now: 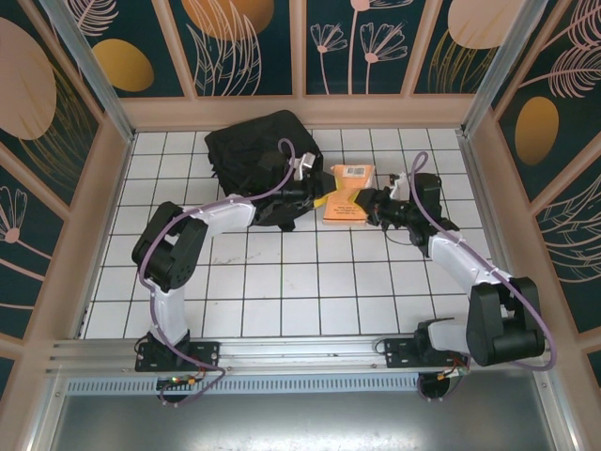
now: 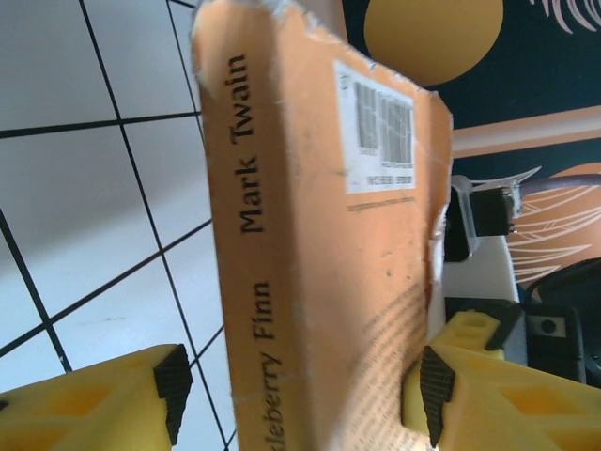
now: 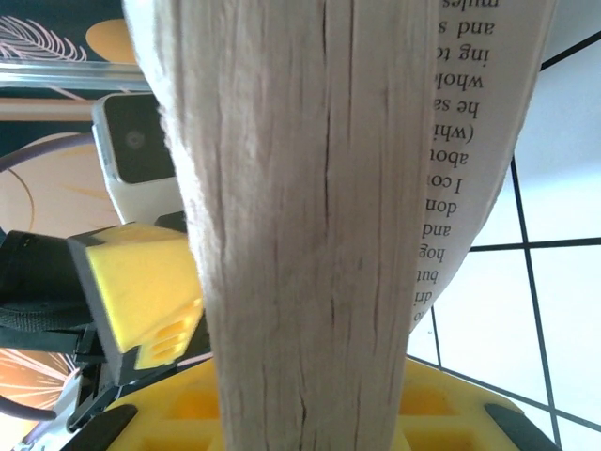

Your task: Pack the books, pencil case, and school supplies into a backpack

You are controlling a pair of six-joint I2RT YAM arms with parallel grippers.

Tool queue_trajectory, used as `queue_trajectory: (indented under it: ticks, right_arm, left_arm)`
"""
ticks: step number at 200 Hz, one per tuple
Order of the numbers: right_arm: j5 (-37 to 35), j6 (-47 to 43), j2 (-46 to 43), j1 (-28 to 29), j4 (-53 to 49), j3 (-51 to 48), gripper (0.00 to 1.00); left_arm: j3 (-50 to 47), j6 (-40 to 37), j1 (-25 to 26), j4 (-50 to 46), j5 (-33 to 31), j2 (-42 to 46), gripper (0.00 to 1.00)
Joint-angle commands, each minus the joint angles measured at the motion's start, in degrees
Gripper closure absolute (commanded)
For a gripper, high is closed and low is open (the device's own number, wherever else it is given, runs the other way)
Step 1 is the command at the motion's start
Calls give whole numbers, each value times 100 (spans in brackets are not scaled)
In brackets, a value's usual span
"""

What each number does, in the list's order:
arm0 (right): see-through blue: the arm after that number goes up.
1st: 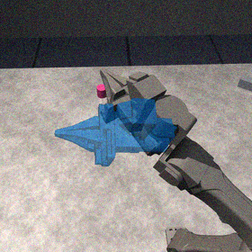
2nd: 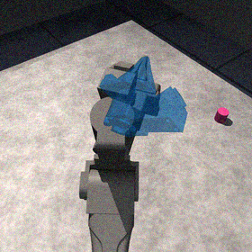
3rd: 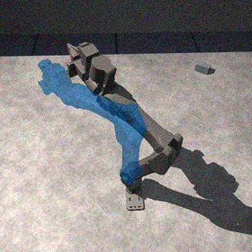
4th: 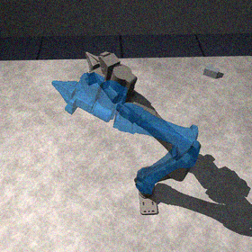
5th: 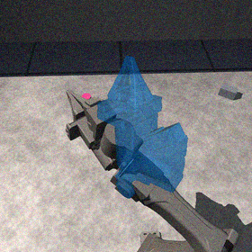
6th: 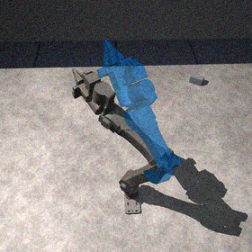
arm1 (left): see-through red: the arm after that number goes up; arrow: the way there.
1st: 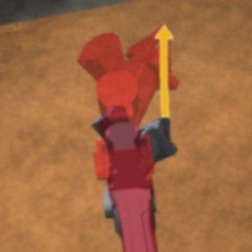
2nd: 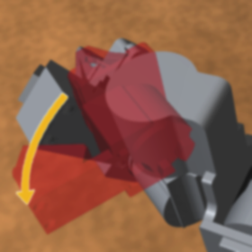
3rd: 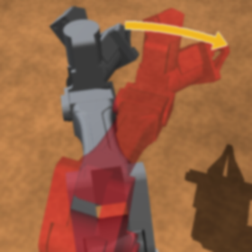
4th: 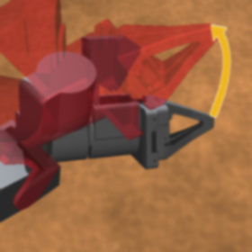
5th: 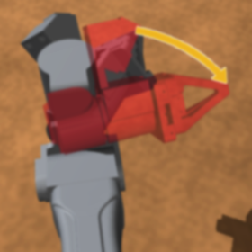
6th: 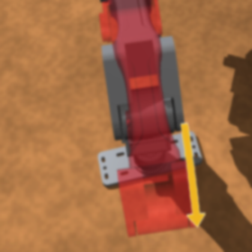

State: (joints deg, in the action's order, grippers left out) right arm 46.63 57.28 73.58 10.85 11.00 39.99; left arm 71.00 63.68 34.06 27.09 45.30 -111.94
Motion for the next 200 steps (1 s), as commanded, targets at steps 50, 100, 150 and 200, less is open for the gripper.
queue_trajectory:
  ticks: [50,100,150,200]
  right_arm:
    - [35,-141,-107,80,117,321,71]
    - [-566,-729,-154,62,-825,506,1]
    - [72,-230,-61,89,474,119,1]
    - [505,601,-127,95,1704,-3,19]
  left_arm:
    - [-80,971,67,1569,471,-69,86]
    - [-337,1798,29,2744,519,-31,100]
    - [-359,2487,28,3572,528,-39,100]
    - [-411,2286,26,3328,559,-54,100]
